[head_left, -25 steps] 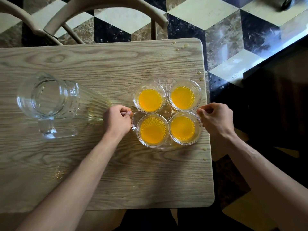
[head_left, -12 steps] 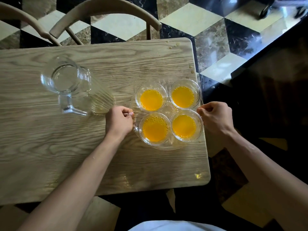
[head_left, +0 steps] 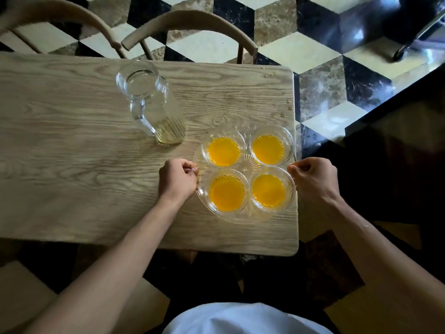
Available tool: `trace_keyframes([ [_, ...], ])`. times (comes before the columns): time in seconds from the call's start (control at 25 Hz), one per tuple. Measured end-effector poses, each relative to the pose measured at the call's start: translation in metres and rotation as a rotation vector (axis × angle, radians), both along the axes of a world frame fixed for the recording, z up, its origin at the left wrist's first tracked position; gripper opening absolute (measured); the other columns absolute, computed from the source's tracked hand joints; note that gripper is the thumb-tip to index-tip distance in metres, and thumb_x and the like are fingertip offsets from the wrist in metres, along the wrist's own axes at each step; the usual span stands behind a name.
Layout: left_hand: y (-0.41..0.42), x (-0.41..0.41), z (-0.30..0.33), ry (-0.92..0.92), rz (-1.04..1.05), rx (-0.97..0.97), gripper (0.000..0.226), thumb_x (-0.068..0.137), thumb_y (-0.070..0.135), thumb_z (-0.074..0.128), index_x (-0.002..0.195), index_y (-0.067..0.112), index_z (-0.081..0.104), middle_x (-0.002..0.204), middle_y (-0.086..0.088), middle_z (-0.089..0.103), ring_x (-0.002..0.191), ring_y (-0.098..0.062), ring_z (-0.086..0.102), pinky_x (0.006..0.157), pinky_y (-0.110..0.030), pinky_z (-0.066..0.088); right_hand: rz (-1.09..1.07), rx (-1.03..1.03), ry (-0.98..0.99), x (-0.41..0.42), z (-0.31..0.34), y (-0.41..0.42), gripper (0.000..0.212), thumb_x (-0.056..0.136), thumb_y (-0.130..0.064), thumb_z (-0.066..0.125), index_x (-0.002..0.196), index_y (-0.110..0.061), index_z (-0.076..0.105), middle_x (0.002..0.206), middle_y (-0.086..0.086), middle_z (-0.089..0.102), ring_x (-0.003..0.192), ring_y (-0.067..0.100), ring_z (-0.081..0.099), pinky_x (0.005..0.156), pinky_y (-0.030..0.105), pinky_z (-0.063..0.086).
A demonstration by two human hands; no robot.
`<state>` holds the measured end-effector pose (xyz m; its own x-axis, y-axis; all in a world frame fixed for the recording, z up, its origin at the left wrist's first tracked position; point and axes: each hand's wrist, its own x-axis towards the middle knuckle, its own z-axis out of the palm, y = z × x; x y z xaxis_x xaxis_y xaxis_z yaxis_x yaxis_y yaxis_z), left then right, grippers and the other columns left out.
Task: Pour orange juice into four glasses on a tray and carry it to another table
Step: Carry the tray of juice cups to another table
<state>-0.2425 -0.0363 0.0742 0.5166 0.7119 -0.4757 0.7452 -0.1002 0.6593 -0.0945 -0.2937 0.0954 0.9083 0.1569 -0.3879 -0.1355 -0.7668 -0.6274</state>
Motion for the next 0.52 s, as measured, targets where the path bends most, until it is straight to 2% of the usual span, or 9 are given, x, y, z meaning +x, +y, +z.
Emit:
trace_keyframes([
  [0.08,-0.01,-0.015,0.004,-0.006,0.06,0.002,0.032,0.09,-0.003,0.067,0.071,0.022,0.071,0.078,-0.009,0.078,0.074,-0.028,0.078,0.08,-0.05,0.067,0.029,0.004,0.011,0.0,0.003,0.0,0.015,0.091,-0.021,0.076,0.096,-0.006,0.079,0.076,0.002,0.075,0.058,0.006,0.071,0.057,0.027,0.062],
  [0.2,-0.026,-0.043,0.006,0.023,0.142,0.03,0.029,0.086,-0.004,0.067,0.072,0.021,0.074,0.08,-0.009,0.08,0.078,-0.032,0.079,0.081,-0.05,0.067,0.137,-0.011,0.009,-0.004,0.007,0.003,0.01,0.091,-0.017,0.075,0.091,-0.007,0.078,0.07,-0.003,0.071,0.042,-0.006,0.062,0.042,0.012,0.049],
  [0.36,-0.048,-0.087,0.009,0.044,0.294,0.04,0.025,0.085,0.001,0.07,0.07,0.021,0.073,0.077,-0.007,0.079,0.074,-0.031,0.079,0.076,-0.049,0.068,0.308,-0.029,-0.02,-0.015,0.012,0.011,0.008,0.09,-0.011,0.073,0.091,-0.01,0.081,0.063,-0.007,0.069,0.04,-0.001,0.06,0.05,0.022,0.059],
  [0.44,-0.059,-0.112,0.009,0.049,0.388,0.027,0.028,0.086,-0.004,0.069,0.073,0.02,0.073,0.078,-0.01,0.079,0.066,-0.027,0.077,0.071,-0.044,0.068,0.408,-0.043,-0.024,-0.024,0.011,0.023,0.011,0.09,-0.009,0.071,0.09,-0.012,0.082,0.063,-0.01,0.067,0.039,-0.005,0.058,0.042,0.012,0.048],
  [0.52,-0.068,-0.14,0.01,0.03,0.466,-0.002,0.032,0.086,-0.009,0.066,0.071,0.018,0.072,0.077,-0.013,0.079,0.063,-0.027,0.075,0.071,-0.046,0.068,0.488,-0.068,-0.026,-0.037,0.01,0.036,0.015,0.09,-0.008,0.069,0.087,-0.014,0.082,0.068,-0.008,0.069,0.043,-0.005,0.058,0.041,0.009,0.041],
])
